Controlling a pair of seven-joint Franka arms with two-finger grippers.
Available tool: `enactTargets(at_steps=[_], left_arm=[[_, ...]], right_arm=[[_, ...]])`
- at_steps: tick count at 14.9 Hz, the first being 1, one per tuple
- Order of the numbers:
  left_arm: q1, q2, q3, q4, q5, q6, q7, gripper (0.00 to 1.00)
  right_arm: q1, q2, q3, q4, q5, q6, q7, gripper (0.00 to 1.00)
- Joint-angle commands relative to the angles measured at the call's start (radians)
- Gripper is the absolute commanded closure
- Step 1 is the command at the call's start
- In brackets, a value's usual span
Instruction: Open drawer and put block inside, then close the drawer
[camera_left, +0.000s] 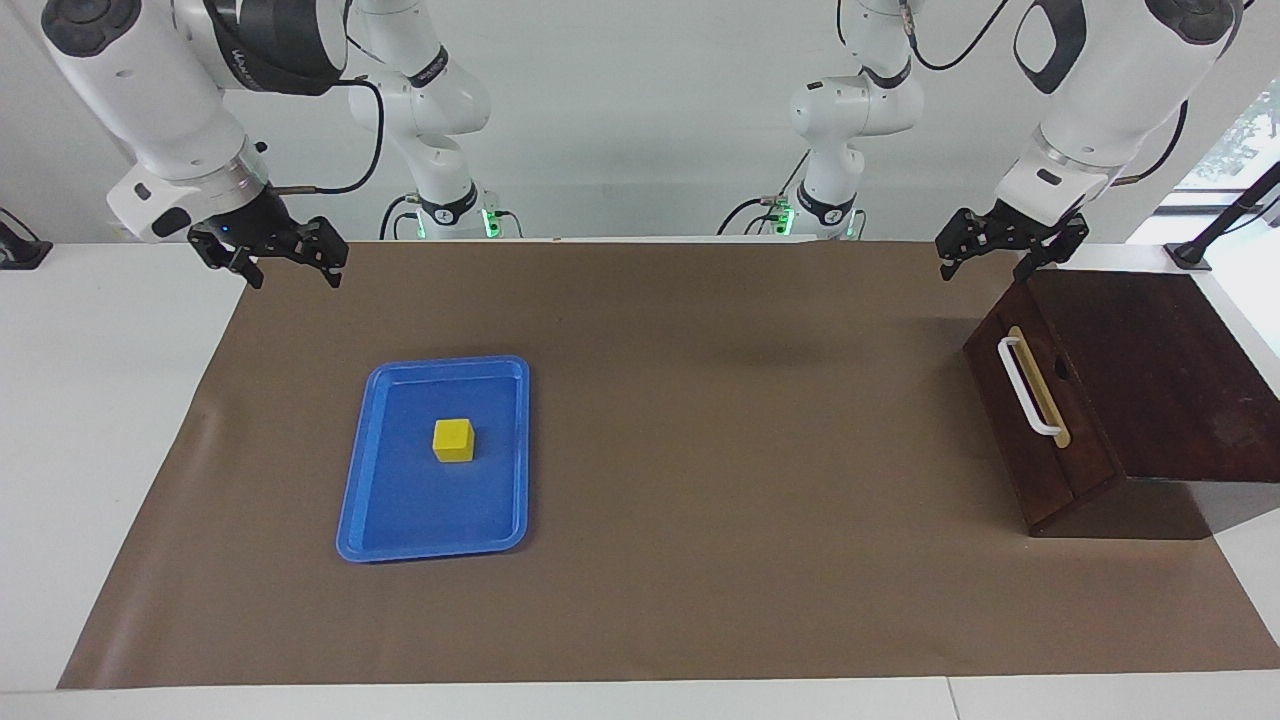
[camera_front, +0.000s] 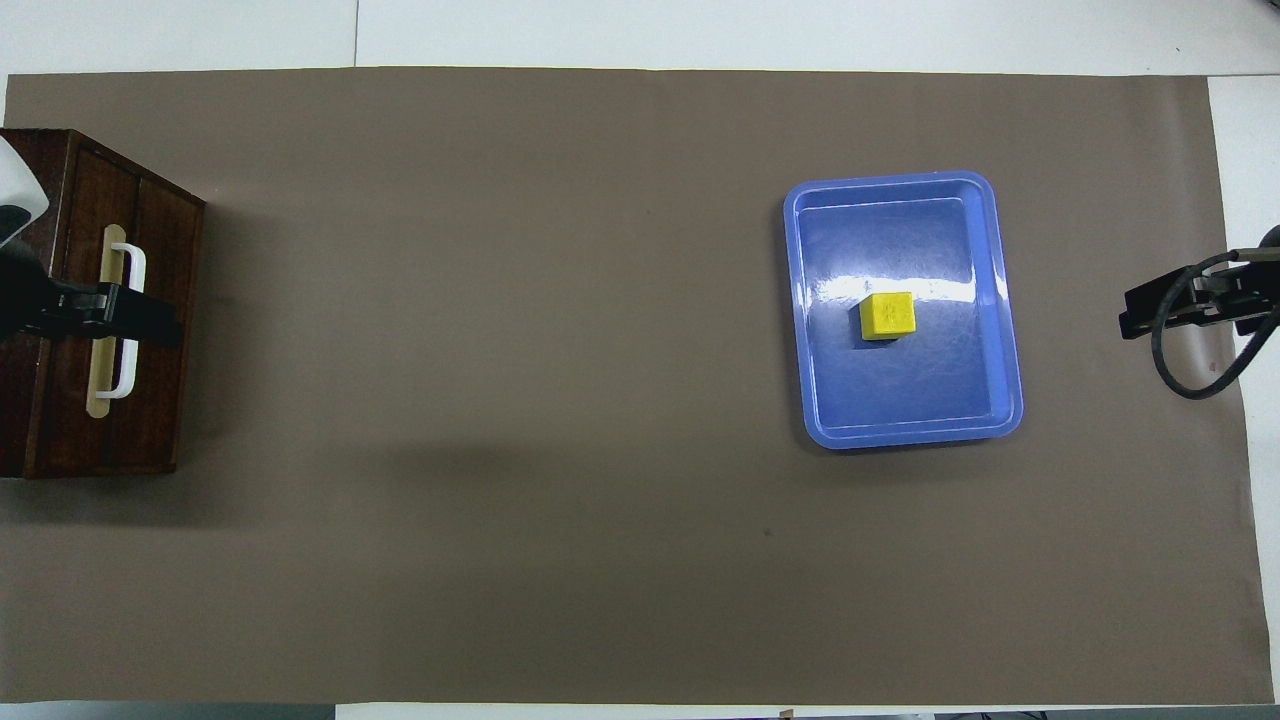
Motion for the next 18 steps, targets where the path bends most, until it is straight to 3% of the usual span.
enactTargets(at_steps=[1,9,14,18], left_arm=[[0.001,-0.02,0.001,-0.021,-0.012,0.014,0.009,0.0],[-0.001,-0.02,0.003,-0.026,-0.008,0.02,-0.009,0.0],[-0.028,-0.02,0.0,-0.188,0.141,0.246,-0.015,0.0],[0.023,0.046,0.0,-0.291,0.294,0.461,-0.014,0.0]], right_arm=[[-0.007,0.0,0.01,0.006,-0.012,0.002,0.012,0.0],[-0.004,-0.004,0.011,0.006,-0.018,0.027,0.012,0.0],[-0.004,-0.006,0.011,-0.009,-0.009,0.047,0.033,0.0],[-0.007,-0.018,0.01,-0.069,0.055,0.101,0.224,0.0]])
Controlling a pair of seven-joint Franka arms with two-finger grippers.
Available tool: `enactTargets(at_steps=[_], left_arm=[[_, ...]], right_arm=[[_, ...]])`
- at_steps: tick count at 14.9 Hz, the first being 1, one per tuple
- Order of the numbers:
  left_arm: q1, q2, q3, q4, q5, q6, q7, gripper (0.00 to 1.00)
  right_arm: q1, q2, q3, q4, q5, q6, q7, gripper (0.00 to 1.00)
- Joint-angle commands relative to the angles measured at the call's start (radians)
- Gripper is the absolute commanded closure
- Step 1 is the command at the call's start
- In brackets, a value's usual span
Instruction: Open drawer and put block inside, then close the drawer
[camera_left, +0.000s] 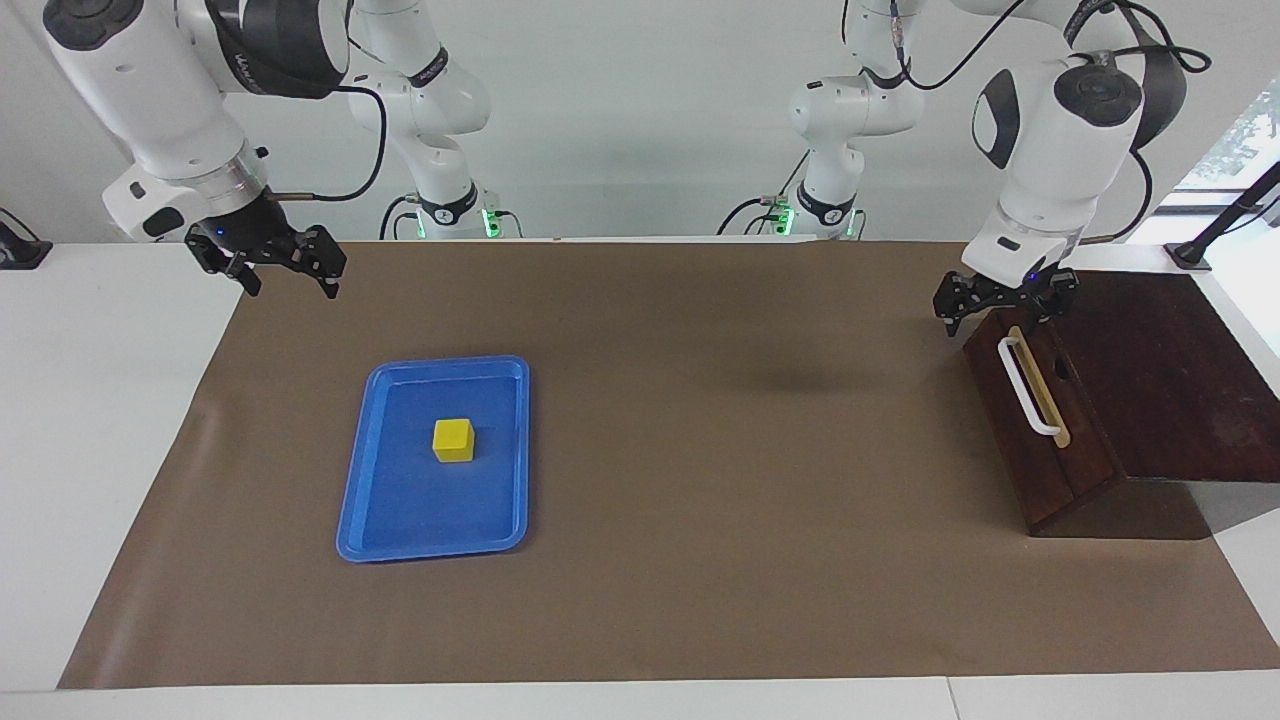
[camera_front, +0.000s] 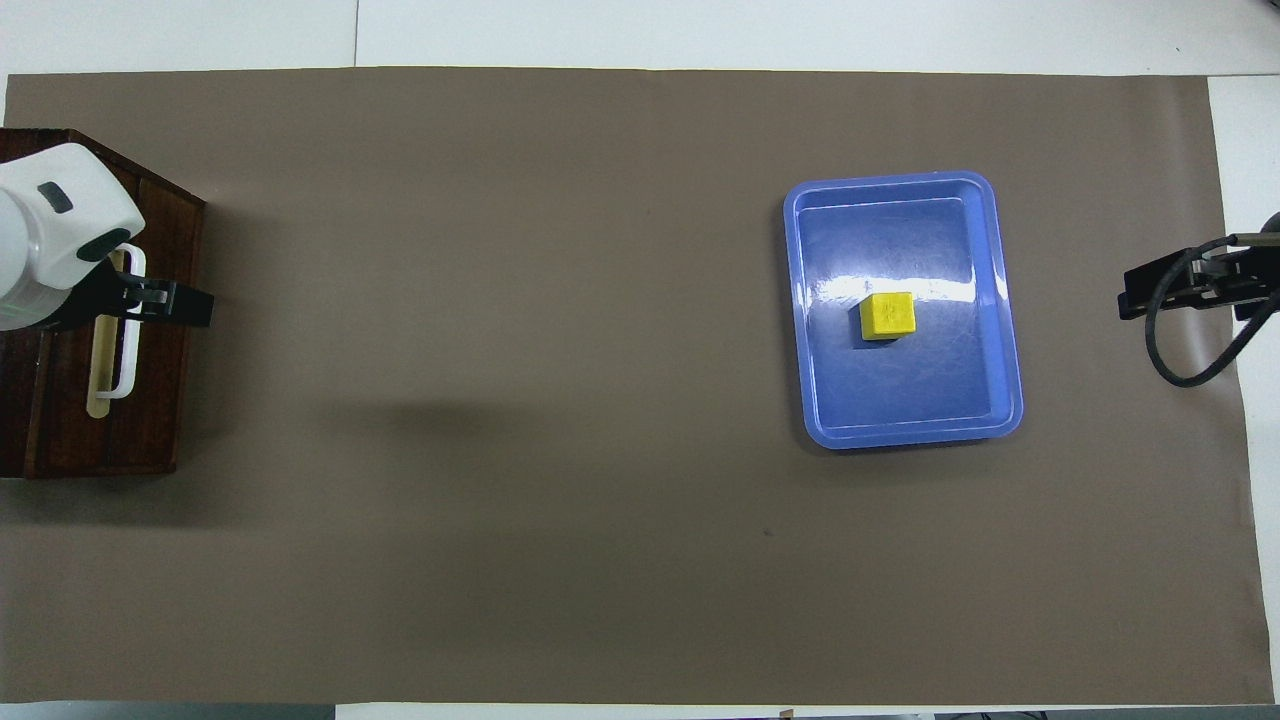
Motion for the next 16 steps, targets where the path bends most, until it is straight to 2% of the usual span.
enactTargets(at_steps=[1,4,8,13,16], left_arm=[[0.047,0.045,0.0,-0.065,0.111,0.144,-0.006,0.0],[0.059,0.079,0.002,-0.095,0.184,0.196,-0.012,0.0],[0.059,0.084,0.002,-0.157,0.219,0.279,-0.074,0.0],[0.06,0.086,0.003,-0.205,0.227,0.347,-0.077,0.0],[0.054,0.095,0.003,-0.216,0.233,0.354,-0.107,0.0]], right_arm=[[-0.014,-0.009,0.008,-0.061,0.085,0.032,0.195,0.0],[-0.024,0.04,0.006,-0.09,0.185,0.067,0.403,0.0],[-0.055,0.068,0.003,-0.219,0.347,0.188,0.677,0.0],[-0.06,0.1,0.003,-0.345,0.529,0.331,0.829,0.0],[-0.081,0.172,0.0,-0.348,0.628,0.355,0.866,0.0]])
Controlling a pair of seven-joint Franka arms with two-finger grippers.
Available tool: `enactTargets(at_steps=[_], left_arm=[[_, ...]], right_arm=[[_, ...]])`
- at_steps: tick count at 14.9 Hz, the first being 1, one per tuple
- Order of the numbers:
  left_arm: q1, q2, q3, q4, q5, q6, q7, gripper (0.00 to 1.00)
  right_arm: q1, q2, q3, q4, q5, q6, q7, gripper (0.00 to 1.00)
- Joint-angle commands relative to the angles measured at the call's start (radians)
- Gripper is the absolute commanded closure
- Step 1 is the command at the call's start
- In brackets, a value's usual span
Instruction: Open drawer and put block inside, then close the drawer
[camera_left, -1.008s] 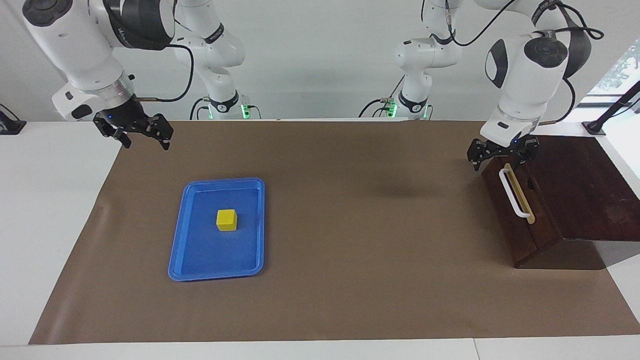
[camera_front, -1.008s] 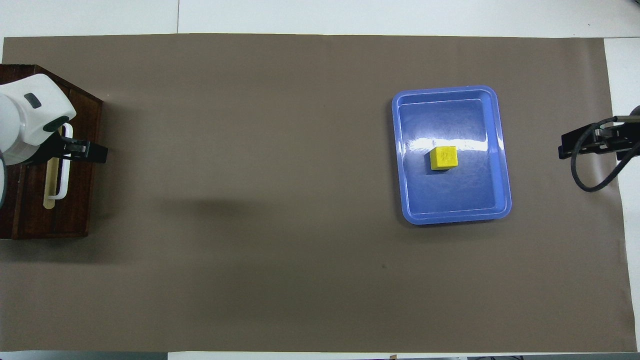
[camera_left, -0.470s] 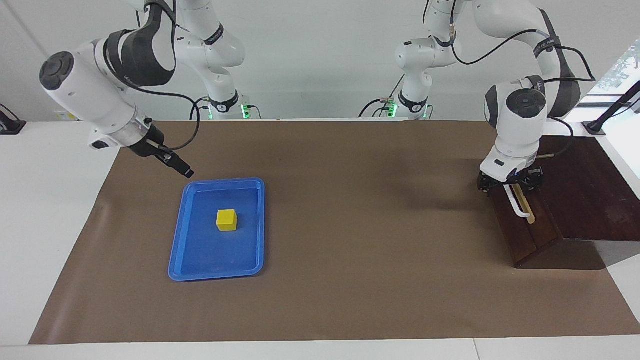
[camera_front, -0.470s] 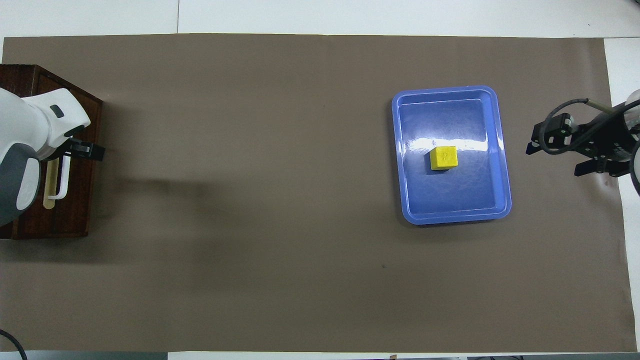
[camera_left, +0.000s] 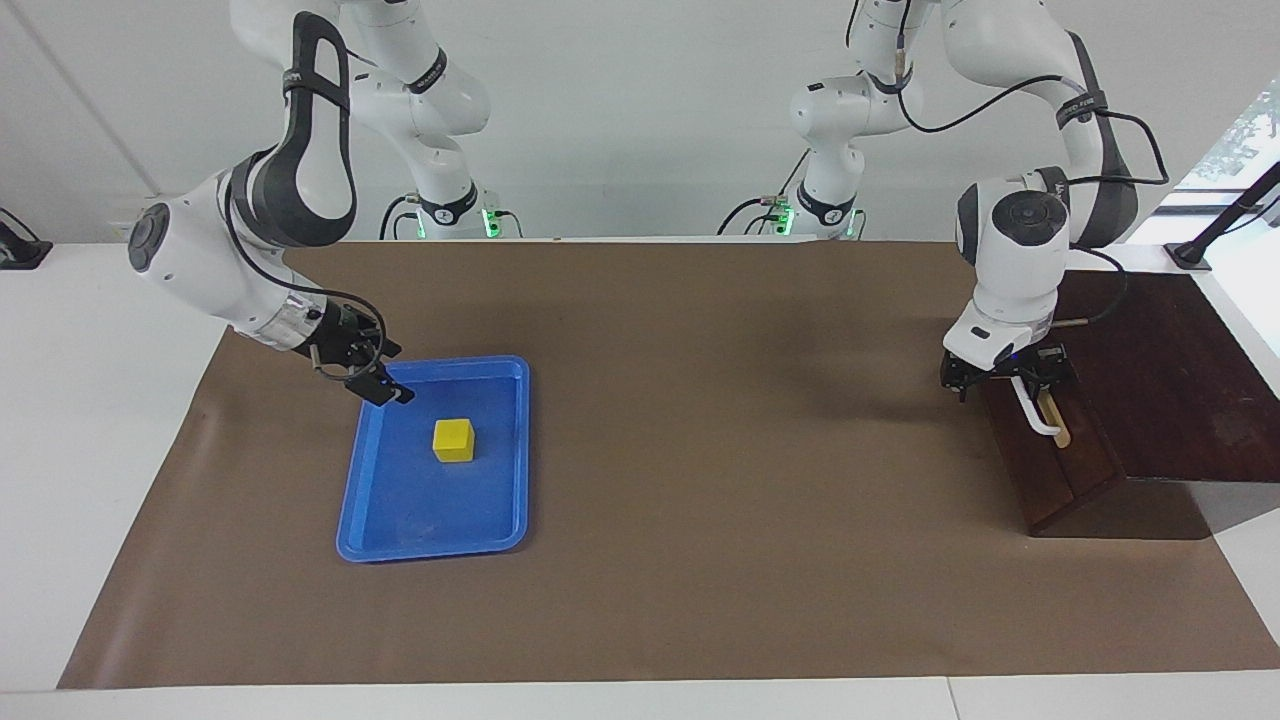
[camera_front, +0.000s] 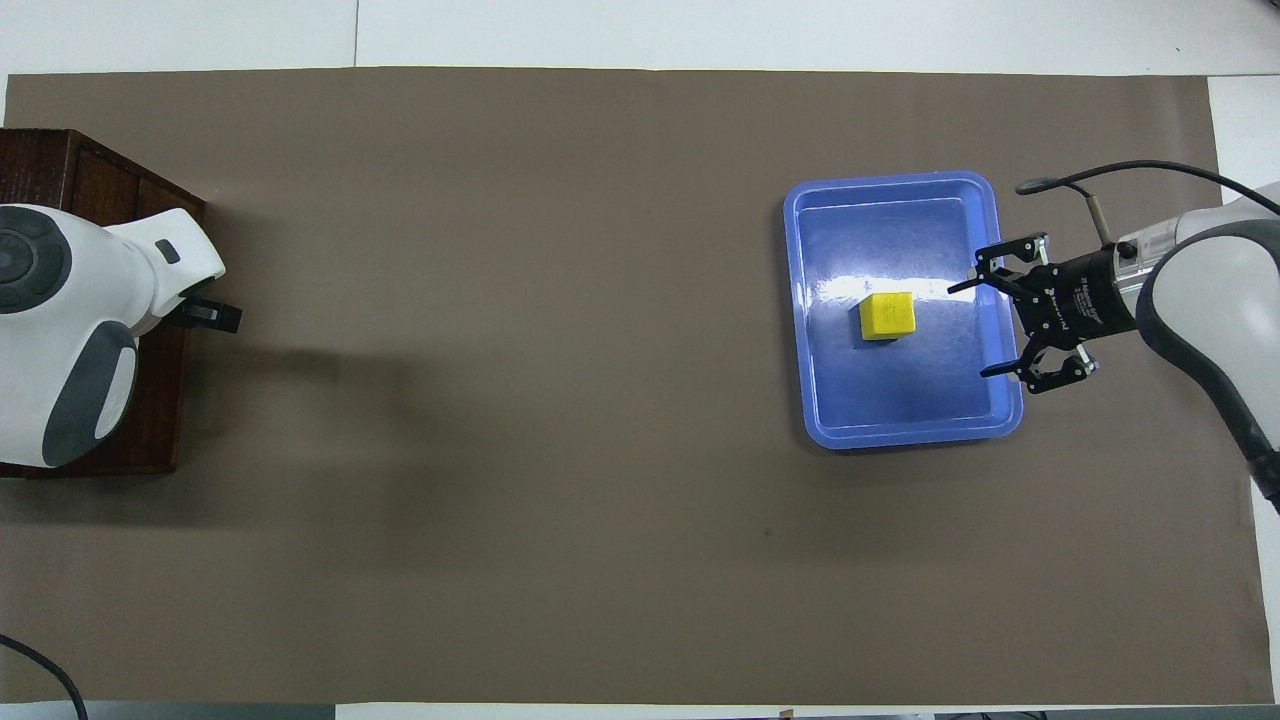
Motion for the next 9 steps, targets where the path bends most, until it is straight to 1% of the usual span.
enactTargets(at_steps=[1,4,6,8,9], left_arm=[[-0.011,0.001,-0.002,-0.037,0.048,0.037,-0.067,0.0],[-0.031,0.021,-0.007,-0.031,0.059,0.074,-0.173,0.0],[-0.093,0.026,-0.008,-0.023,0.05,0.077,-0.281,0.0],[-0.162,0.026,-0.008,-0.013,0.039,0.058,-0.32,0.0],[-0.192,0.027,-0.008,0.009,0.007,0.029,-0.332,0.0]], right_arm=[[-0.046,0.065,0.006,-0.008,0.099,0.038,0.028,0.0],[-0.054,0.142,0.006,-0.006,0.158,0.05,0.028,0.0],[-0.047,0.168,0.006,-0.006,0.179,0.047,0.028,0.0],[-0.046,0.184,0.008,-0.005,0.181,0.048,0.026,0.0],[-0.046,0.185,0.008,-0.003,0.181,0.051,0.026,0.0]])
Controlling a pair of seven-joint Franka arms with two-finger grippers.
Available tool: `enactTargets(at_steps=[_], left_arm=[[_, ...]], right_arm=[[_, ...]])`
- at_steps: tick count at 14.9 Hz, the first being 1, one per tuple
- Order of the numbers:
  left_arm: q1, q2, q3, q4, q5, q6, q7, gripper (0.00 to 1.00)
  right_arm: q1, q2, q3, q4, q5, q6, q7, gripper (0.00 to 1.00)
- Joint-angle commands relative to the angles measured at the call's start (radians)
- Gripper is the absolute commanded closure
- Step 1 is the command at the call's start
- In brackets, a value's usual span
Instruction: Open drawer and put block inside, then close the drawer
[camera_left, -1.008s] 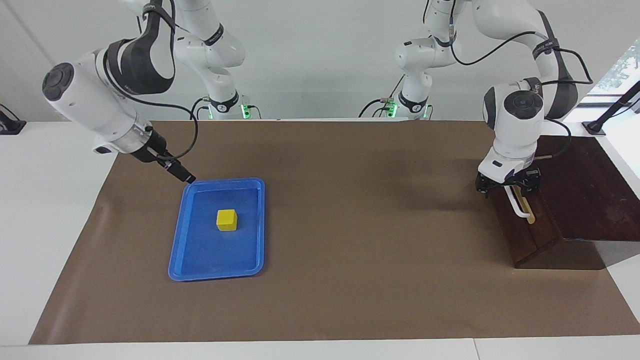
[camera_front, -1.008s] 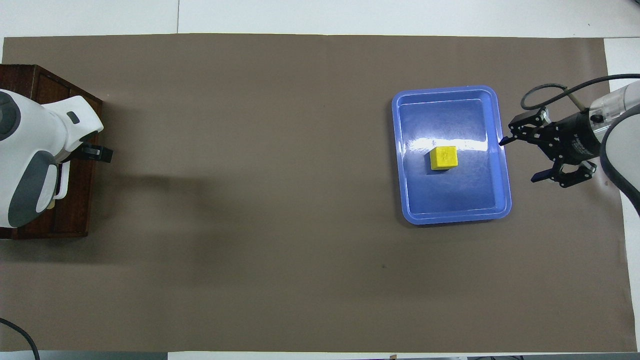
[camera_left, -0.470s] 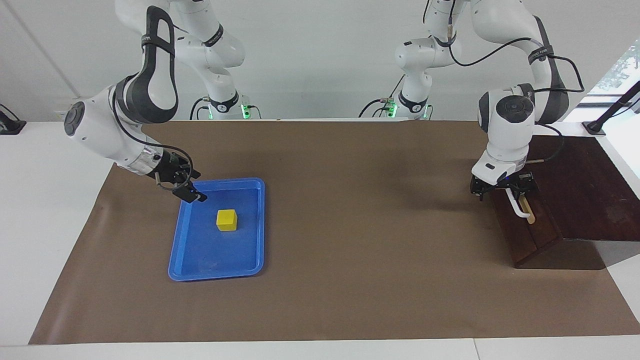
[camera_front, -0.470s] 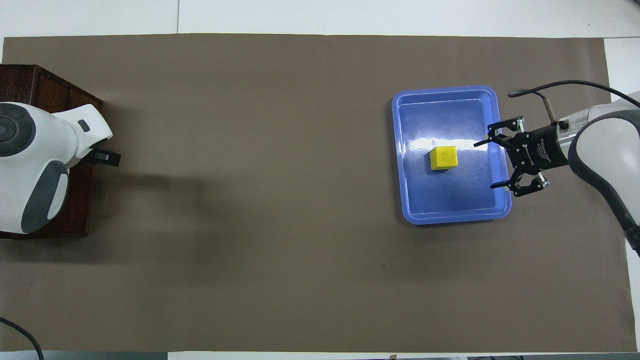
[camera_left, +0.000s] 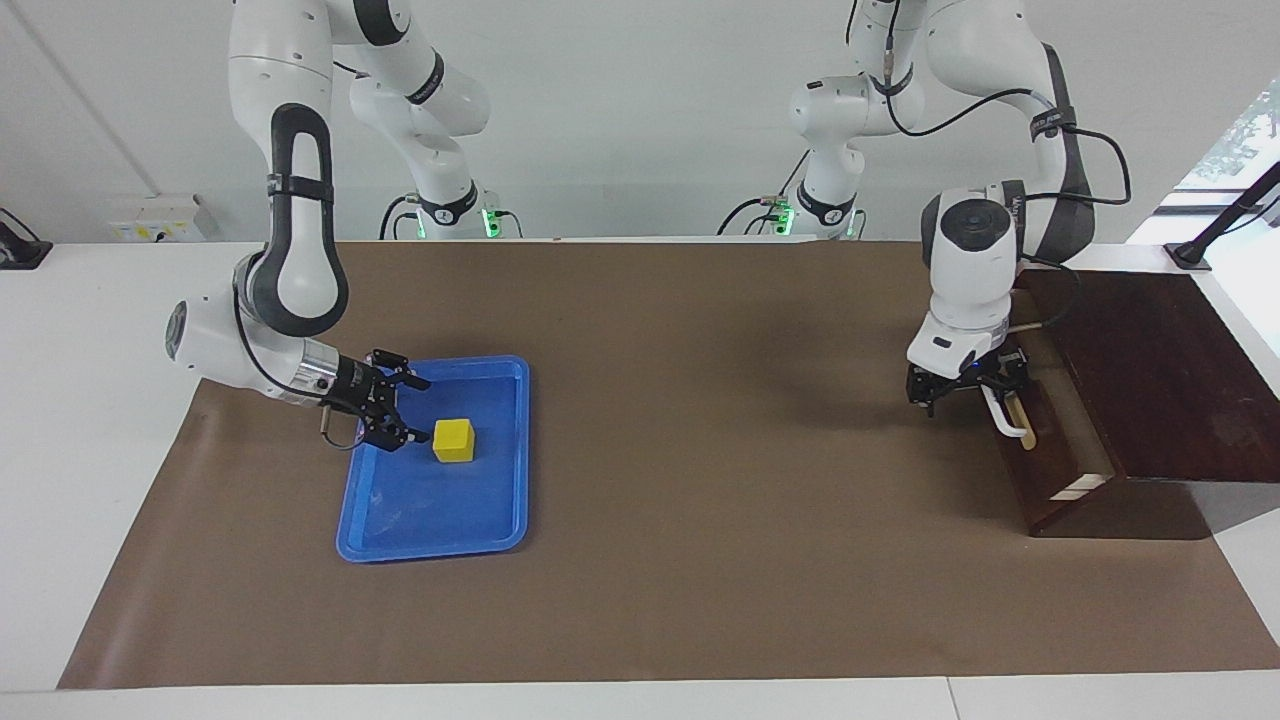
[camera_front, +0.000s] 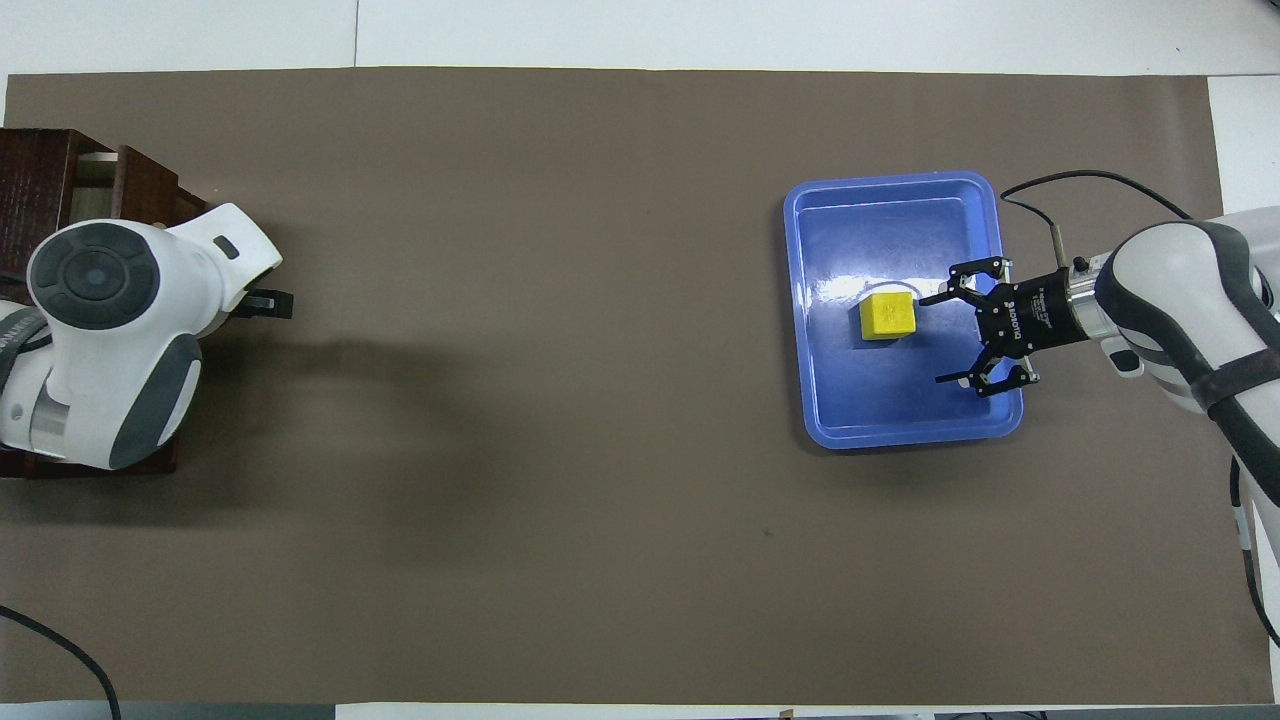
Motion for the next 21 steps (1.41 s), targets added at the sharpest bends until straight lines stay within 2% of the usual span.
enactTargets(at_steps=[1,4,10,11,13,14,16,18,21], left_arm=[[-0.102,0.015,0.005,0.056,-0.076,-0.059,-0.059,0.0],[-0.161,0.033,0.006,0.114,-0.122,-0.144,-0.064,0.0],[-0.147,0.032,0.006,0.125,-0.128,-0.167,-0.055,0.0],[-0.151,0.036,0.006,0.174,-0.153,-0.213,-0.062,0.0],[-0.165,0.082,0.009,0.351,-0.258,-0.378,-0.085,0.0],[-0.174,0.102,0.008,0.433,-0.271,-0.453,-0.142,0.0],[-0.176,0.105,0.006,0.49,-0.326,-0.501,-0.252,0.0],[-0.171,0.081,0.008,0.484,-0.43,-0.502,-0.425,0.0],[-0.188,0.047,0.006,0.458,-0.463,-0.5,-0.581,0.0]], right_arm=[[0.002,0.006,0.005,0.006,0.023,0.014,0.009,0.0],[0.01,0.008,0.005,0.008,0.043,0.059,0.001,0.0],[0.013,0.017,0.005,0.037,0.043,0.075,-0.031,0.0],[0.016,0.017,0.005,0.038,0.043,0.089,-0.031,0.0],[0.031,0.024,0.007,0.04,0.045,0.109,-0.031,0.0],[0.031,0.043,0.007,0.045,0.055,0.112,-0.039,0.0],[0.048,0.047,0.007,0.045,0.094,0.11,-0.042,0.0],[0.056,0.049,0.007,0.045,0.092,0.109,-0.043,0.0],[0.057,0.049,0.007,0.043,0.094,0.119,-0.046,0.0]])
